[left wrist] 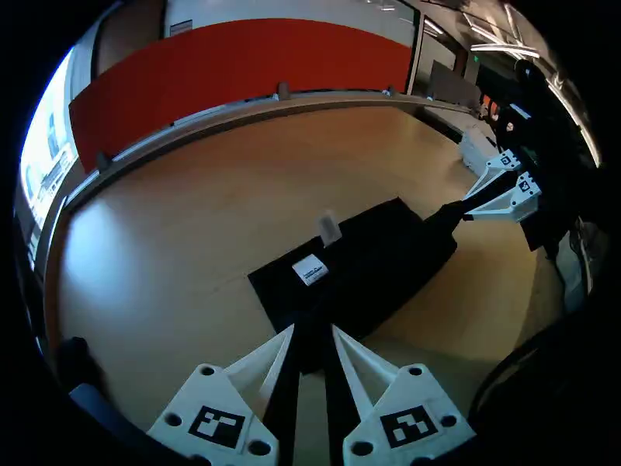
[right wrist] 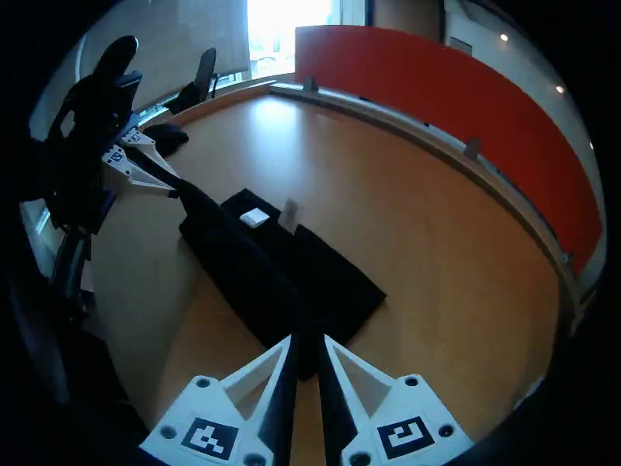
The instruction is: Fold towel
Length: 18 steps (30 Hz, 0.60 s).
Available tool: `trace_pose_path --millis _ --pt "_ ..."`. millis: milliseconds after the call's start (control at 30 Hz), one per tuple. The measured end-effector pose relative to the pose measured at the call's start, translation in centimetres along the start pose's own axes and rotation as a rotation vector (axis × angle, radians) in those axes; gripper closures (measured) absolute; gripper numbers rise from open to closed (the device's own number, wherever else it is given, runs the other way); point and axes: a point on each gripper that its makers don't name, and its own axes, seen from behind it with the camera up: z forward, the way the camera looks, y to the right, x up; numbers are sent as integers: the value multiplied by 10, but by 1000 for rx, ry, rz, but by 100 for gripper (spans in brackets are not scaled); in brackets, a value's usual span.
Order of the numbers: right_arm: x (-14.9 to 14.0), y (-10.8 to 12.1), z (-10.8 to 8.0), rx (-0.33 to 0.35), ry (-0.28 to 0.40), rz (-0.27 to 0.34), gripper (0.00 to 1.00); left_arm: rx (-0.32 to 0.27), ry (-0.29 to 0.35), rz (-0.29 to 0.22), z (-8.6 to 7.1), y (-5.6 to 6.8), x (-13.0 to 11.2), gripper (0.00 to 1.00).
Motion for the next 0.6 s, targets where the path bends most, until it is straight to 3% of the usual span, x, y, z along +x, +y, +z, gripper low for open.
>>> trace_pose_path --millis 600 --pt "-8 18 38 -14 -50 36 84 35 -47 11 48 -16 -10 82"
